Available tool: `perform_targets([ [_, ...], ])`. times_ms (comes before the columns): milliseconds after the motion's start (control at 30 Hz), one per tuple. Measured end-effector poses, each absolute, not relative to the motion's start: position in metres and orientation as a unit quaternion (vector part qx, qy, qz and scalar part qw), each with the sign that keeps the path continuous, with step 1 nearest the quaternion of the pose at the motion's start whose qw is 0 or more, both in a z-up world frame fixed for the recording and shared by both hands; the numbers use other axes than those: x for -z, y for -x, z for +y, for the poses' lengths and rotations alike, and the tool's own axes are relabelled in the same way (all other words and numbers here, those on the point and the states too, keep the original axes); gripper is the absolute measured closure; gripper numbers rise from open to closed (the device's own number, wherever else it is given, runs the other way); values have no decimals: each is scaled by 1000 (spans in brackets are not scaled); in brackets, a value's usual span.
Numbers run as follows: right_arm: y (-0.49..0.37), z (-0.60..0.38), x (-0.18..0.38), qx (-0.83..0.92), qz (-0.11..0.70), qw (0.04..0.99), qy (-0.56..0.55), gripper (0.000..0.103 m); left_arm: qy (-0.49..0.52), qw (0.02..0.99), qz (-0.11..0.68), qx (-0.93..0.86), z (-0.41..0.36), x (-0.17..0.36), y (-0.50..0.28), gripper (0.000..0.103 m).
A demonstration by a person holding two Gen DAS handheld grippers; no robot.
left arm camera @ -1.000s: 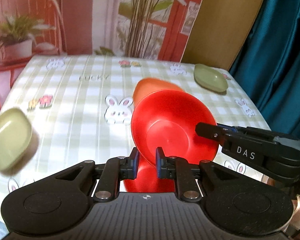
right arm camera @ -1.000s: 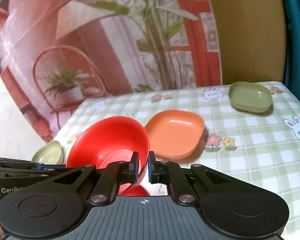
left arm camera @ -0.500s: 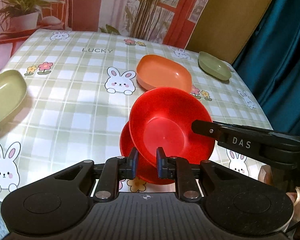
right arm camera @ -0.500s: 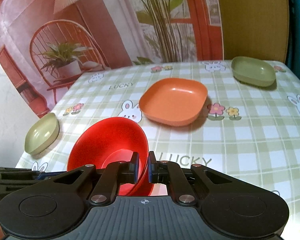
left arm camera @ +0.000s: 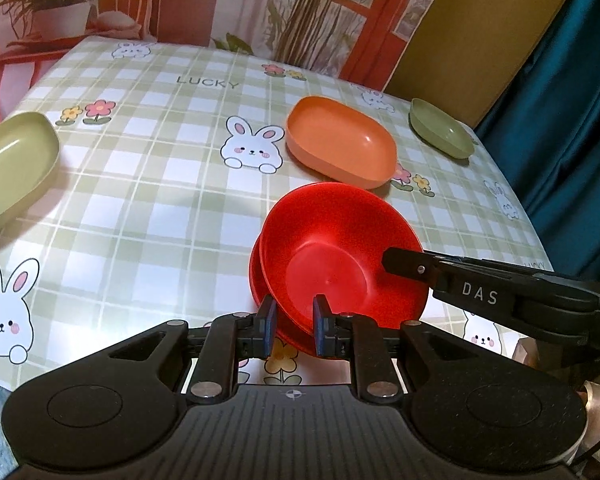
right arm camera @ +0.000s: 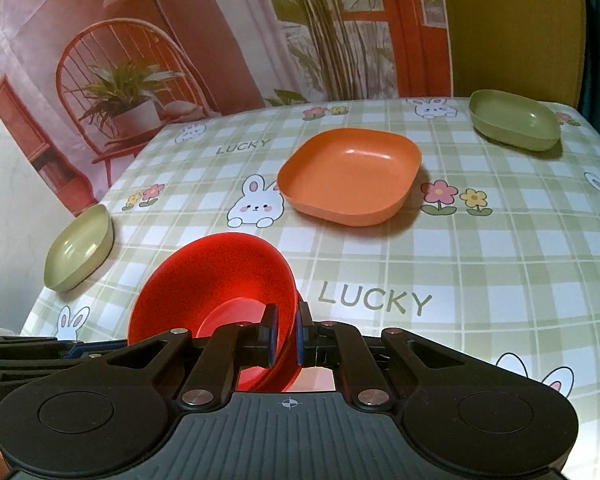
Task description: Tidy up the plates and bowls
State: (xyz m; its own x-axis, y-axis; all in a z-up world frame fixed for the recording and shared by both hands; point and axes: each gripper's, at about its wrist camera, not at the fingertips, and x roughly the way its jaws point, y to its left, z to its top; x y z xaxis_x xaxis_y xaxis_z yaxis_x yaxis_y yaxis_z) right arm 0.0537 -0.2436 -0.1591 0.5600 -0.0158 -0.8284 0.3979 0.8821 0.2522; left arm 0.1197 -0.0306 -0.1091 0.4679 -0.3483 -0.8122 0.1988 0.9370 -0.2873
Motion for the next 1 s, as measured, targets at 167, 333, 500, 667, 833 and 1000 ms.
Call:
perform_targets([
  [167, -54, -245, 162, 121, 456, 855, -212, 94, 83, 850, 496, 154, -27, 112, -122, 84],
  [333, -55, -247, 163, 123, 459, 854, -214, 92, 94, 847, 501, 150, -24, 114, -124, 81],
  [500, -54, -248, 164, 124, 459, 854, -213, 92, 100, 846, 502, 147, -23, 116, -125, 74],
  [667, -52, -249, 162, 132, 455, 855, -210, 88, 116, 849, 496, 138, -16, 114, -126, 72],
  [833, -53, -250, 147, 137, 437, 867, -199, 88, 119, 871, 459, 126, 3, 88, -137, 72],
  [1000, -67, -251, 113, 125, 399, 889, -184, 88, 100, 907, 394, 107, 32, 35, -152, 72],
])
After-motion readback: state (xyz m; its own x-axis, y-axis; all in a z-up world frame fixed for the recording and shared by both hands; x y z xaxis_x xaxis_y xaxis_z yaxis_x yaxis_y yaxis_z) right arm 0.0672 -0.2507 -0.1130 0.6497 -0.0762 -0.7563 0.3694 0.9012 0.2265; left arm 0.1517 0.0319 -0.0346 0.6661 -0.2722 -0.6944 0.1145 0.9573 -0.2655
